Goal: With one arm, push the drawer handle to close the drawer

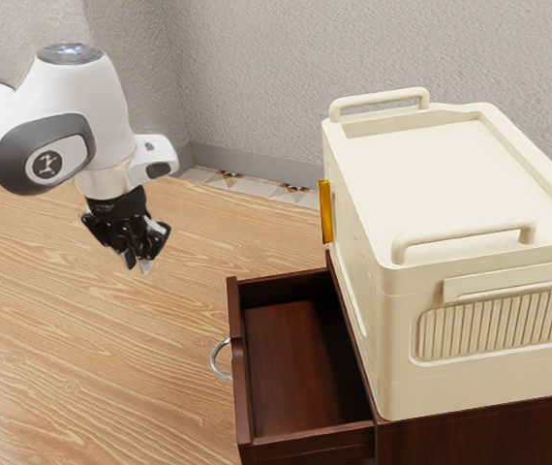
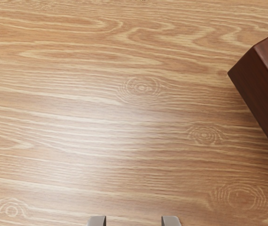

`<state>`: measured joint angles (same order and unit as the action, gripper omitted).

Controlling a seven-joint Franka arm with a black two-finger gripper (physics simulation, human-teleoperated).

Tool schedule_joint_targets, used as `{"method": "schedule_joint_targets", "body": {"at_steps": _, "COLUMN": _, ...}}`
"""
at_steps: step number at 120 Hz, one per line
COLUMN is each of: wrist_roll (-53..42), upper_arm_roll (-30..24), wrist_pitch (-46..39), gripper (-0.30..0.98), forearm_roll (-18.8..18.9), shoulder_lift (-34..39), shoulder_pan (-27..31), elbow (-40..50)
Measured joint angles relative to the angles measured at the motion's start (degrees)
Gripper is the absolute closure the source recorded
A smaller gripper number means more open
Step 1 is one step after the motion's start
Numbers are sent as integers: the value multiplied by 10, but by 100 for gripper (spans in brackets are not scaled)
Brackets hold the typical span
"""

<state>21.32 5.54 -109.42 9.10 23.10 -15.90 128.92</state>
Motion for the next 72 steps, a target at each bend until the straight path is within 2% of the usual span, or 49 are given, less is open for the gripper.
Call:
{"method": "schedule_joint_targets", "body": {"at_steps": 26, "wrist_roll": -89, "upper_arm_roll": -1, "wrist_pitch": -102, "gripper": 73, "forearm_roll": 24, "shoulder_lift": -5, "shoulder_pan": -15, "elbow": 73}}
{"method": "schedule_joint_targets", "body": {"at_steps": 72, "wrist_roll": -267, "upper_arm_roll": -17, "wrist_pitch": -228, "gripper": 78, "forearm_roll": 51, "shoulder_lift": -30, "shoulder_pan": -37, "elbow": 160}}
